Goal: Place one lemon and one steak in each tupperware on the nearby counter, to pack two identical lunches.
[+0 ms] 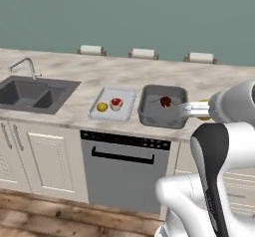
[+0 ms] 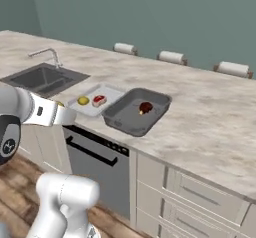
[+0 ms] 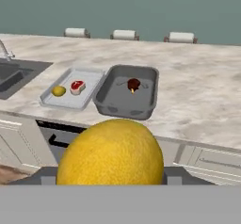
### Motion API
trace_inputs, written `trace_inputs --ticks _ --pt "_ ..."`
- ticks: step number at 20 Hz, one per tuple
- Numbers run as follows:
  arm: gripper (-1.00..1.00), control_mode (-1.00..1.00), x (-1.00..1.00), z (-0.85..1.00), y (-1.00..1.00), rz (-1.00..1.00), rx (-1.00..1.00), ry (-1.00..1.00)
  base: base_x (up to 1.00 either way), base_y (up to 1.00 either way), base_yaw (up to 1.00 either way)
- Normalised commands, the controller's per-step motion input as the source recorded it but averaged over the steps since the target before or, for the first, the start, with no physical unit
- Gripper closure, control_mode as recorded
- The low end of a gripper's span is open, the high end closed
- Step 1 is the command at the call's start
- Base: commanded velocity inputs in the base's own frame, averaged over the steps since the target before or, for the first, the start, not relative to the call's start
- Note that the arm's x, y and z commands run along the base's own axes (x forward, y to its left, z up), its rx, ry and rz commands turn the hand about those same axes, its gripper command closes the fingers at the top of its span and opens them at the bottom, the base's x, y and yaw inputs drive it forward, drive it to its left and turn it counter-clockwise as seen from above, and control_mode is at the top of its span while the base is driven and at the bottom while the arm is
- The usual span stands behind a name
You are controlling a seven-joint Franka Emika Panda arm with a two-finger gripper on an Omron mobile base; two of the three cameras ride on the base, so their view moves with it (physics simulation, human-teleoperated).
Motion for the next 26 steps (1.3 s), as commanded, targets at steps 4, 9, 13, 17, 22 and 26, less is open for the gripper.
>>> trace_inputs --ticks 4,9,13,17,22,26 --pt "1.00 1.00 0.00 0.00 0.00 0.00 0.00 0.00 0.47 0.33 -0.52" --pt "1.00 1.00 0.00 0.00 0.00 0.00 0.00 0.00 0.47 0.49 -0.52" --pt "1.00 1.00 0.00 0.00 0.00 0.00 0.00 0.00 0.50 0.59 -0.48" --pt "1.00 1.00 0.00 0.00 0.00 0.00 0.00 0.00 0.64 0.33 -0.33" --pt "1.00 1.00 0.00 0.00 0.00 0.00 0.00 0.00 0.79 0.07 -0.18" --pt "1.00 1.00 0.00 0.00 0.00 0.00 0.00 0.00 0.68 0.04 -0.13"
